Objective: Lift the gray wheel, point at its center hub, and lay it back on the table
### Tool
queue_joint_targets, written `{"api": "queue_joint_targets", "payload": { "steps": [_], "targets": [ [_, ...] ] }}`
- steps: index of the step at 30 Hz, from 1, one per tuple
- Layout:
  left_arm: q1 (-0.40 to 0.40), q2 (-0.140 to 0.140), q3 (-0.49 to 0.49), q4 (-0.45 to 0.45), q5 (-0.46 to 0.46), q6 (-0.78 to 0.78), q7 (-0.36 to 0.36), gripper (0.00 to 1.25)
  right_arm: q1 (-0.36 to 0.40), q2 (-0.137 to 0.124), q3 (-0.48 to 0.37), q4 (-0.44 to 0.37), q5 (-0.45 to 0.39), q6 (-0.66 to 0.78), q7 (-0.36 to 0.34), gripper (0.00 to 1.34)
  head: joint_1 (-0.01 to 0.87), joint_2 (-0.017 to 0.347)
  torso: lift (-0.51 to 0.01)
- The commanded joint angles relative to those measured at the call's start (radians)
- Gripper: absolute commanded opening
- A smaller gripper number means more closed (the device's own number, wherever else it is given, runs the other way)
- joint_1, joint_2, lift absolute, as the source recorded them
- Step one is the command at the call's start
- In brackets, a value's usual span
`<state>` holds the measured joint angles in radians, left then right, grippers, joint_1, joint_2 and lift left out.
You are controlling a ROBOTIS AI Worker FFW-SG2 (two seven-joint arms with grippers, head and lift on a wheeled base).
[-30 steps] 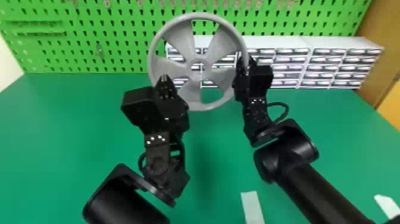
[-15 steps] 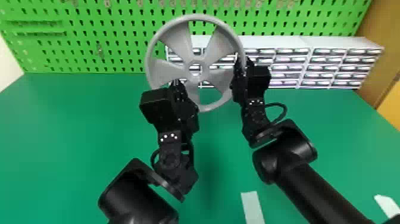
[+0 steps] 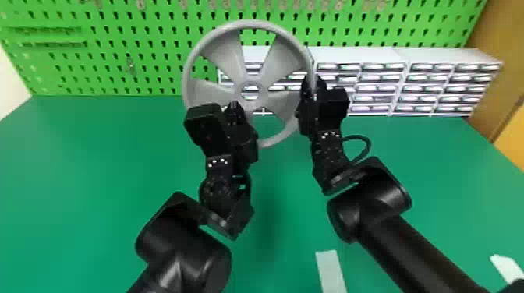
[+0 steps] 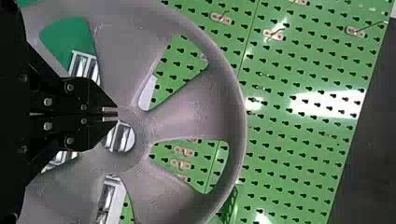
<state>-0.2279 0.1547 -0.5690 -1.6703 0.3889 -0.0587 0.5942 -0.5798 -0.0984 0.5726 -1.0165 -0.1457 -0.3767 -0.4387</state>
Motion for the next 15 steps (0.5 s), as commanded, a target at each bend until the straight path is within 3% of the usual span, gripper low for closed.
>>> {"api": "queue_joint_targets", "payload": {
  "steps": [1,15],
  "targets": [
    [-0.030,-0.011,0.008,0.050,-0.005,-0.018,-0.027,0.06,0.000,-0.001,0.009,-0.004,-0.006,-0.001,0.000,0.06,0.692,0.048,-0.096],
    [-0.090,-0.026,-0.003,0.135,0.001,-0.056,-0.056,0.06,0.005,-0.007,0.030,-0.014,-0.012,-0.002,0.000,0.06,0.692,0.048,-0.096]
  ]
}}
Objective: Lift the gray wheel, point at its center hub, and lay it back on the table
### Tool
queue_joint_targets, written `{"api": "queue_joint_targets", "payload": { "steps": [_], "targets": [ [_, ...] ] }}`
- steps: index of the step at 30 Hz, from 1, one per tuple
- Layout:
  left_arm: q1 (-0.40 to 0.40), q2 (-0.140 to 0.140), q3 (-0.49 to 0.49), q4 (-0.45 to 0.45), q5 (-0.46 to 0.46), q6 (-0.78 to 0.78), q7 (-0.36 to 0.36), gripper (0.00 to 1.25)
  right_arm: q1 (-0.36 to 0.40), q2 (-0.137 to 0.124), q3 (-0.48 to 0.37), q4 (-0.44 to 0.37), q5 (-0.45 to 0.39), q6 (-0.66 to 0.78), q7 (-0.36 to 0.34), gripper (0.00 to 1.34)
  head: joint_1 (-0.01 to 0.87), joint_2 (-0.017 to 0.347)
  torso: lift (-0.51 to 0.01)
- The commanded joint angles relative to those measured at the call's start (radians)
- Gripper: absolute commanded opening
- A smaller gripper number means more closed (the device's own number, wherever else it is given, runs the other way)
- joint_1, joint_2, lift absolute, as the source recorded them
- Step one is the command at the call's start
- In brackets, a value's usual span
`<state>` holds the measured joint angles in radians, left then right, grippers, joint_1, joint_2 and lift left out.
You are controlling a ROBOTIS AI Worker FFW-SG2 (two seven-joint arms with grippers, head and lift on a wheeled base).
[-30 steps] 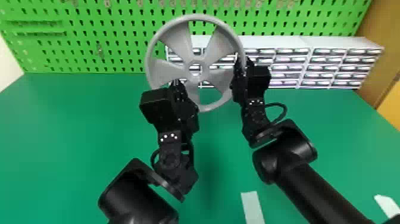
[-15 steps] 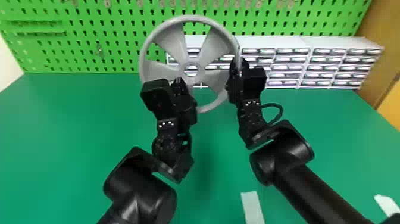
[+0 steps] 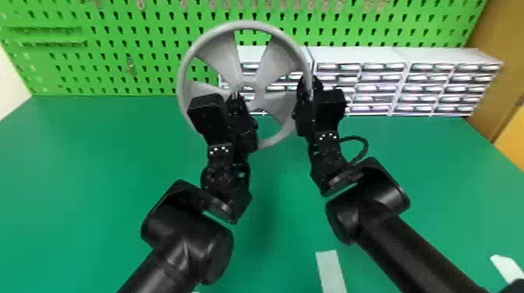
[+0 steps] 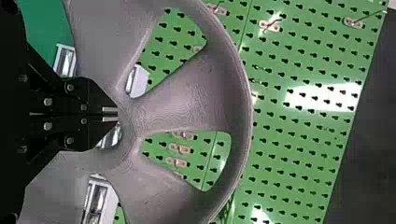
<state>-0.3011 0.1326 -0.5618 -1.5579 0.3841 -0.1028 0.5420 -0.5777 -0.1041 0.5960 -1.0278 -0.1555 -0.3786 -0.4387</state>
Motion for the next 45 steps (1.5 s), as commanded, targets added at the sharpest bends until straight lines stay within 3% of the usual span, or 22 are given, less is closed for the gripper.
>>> {"api": "queue_joint_targets", "payload": {
  "steps": [1,18,45],
  "targets": [
    [-0.020,-0.004,-0.013,0.029,0.010,-0.014,-0.007,0.06,0.001,-0.002,0.010,-0.005,-0.002,0.000,0.000,0.06,0.692,0.048,-0.096],
    [-0.041,-0.011,-0.020,0.073,0.021,-0.031,-0.031,0.06,0.001,-0.009,0.025,-0.025,-0.015,0.000,0.000,0.06,0.692,0.048,-0.096],
    [-0.032,-0.013,-0.004,0.073,0.016,-0.032,-0.039,0.06,0.002,-0.009,0.025,-0.031,-0.024,0.000,0.000,0.06,0.692,0.048,-0.096]
  ]
}}
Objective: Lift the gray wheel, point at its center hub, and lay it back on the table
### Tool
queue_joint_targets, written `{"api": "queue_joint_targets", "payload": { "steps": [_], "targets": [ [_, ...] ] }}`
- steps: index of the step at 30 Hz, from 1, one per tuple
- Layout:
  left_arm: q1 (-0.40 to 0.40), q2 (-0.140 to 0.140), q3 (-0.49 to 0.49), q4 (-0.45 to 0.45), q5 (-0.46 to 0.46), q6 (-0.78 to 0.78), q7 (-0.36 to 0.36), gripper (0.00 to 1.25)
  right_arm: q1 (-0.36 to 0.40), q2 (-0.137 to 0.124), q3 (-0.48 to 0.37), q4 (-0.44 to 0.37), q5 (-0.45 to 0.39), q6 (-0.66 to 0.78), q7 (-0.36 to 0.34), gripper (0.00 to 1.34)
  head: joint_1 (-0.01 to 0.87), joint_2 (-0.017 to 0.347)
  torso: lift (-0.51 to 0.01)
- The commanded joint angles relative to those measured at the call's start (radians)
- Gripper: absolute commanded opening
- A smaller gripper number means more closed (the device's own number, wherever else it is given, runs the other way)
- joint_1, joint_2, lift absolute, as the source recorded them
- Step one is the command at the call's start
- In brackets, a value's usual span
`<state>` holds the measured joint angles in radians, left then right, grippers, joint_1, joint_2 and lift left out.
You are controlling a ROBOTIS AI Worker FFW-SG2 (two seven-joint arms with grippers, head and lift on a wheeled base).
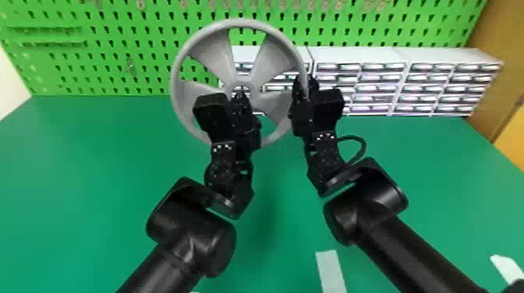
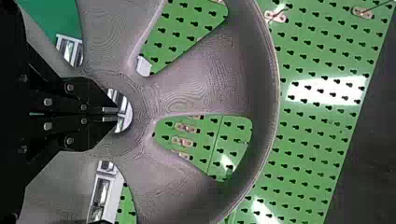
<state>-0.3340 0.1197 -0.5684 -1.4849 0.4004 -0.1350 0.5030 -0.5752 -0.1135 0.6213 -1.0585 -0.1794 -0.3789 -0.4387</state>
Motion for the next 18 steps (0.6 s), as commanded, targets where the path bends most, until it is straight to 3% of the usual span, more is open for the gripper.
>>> {"api": "queue_joint_targets", "payload": {
  "steps": [1,18],
  "targets": [
    [0.001,0.000,0.001,0.000,0.000,0.000,0.000,0.06,0.000,0.000,0.000,0.000,-0.002,0.000,0.000,0.06,0.692,0.048,-0.096],
    [0.001,0.000,-0.001,0.000,0.000,-0.003,-0.001,0.06,0.000,0.000,0.000,0.000,-0.003,0.000,0.000,0.07,0.692,0.048,-0.096]
  ]
}}
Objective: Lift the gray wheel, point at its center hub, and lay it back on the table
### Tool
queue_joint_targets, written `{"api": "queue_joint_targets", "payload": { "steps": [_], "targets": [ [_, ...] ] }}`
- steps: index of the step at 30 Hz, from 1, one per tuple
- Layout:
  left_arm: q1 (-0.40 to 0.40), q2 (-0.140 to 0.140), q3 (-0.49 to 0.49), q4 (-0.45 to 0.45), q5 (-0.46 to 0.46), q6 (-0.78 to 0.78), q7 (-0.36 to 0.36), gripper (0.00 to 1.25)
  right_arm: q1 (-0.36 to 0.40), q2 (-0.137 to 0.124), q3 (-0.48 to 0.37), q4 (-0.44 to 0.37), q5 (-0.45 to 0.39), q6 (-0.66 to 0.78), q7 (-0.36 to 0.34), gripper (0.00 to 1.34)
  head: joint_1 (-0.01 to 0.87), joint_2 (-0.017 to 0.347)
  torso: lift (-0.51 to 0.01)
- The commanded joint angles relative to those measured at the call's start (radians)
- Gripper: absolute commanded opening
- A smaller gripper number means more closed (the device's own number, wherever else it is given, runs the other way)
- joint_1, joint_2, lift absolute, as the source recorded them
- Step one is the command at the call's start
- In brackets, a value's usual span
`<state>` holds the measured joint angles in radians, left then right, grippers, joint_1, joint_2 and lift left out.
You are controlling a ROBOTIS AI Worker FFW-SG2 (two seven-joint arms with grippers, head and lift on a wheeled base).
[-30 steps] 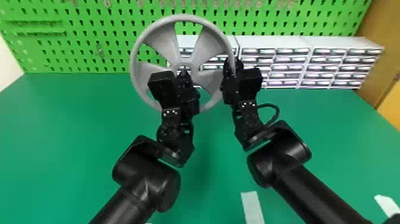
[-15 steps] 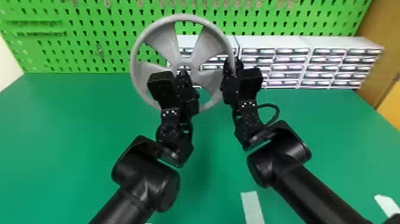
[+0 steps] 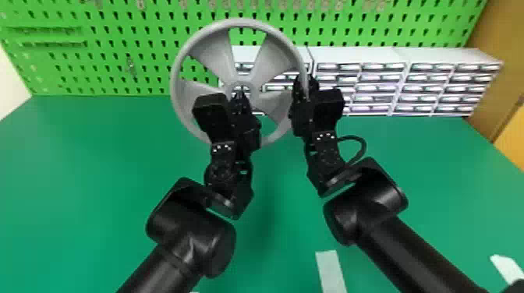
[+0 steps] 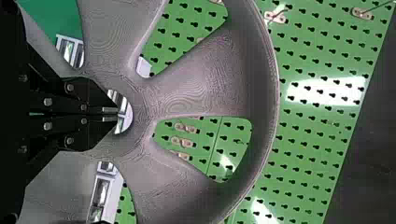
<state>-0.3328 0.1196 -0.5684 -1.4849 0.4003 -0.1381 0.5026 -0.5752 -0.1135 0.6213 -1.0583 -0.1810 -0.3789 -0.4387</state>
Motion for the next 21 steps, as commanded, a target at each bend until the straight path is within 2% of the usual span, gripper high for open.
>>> {"api": "queue_joint_targets", "payload": {
  "steps": [1,21],
  "targets": [
    [0.000,0.000,-0.001,0.000,0.002,0.000,-0.001,0.06,0.000,0.000,0.000,0.000,-0.002,0.000,0.000,0.06,0.692,0.048,-0.096],
    [0.008,0.000,-0.002,-0.002,0.003,-0.005,-0.001,0.06,0.000,-0.002,-0.005,0.000,-0.006,0.002,0.000,0.07,0.692,0.048,-0.096]
  ]
}}
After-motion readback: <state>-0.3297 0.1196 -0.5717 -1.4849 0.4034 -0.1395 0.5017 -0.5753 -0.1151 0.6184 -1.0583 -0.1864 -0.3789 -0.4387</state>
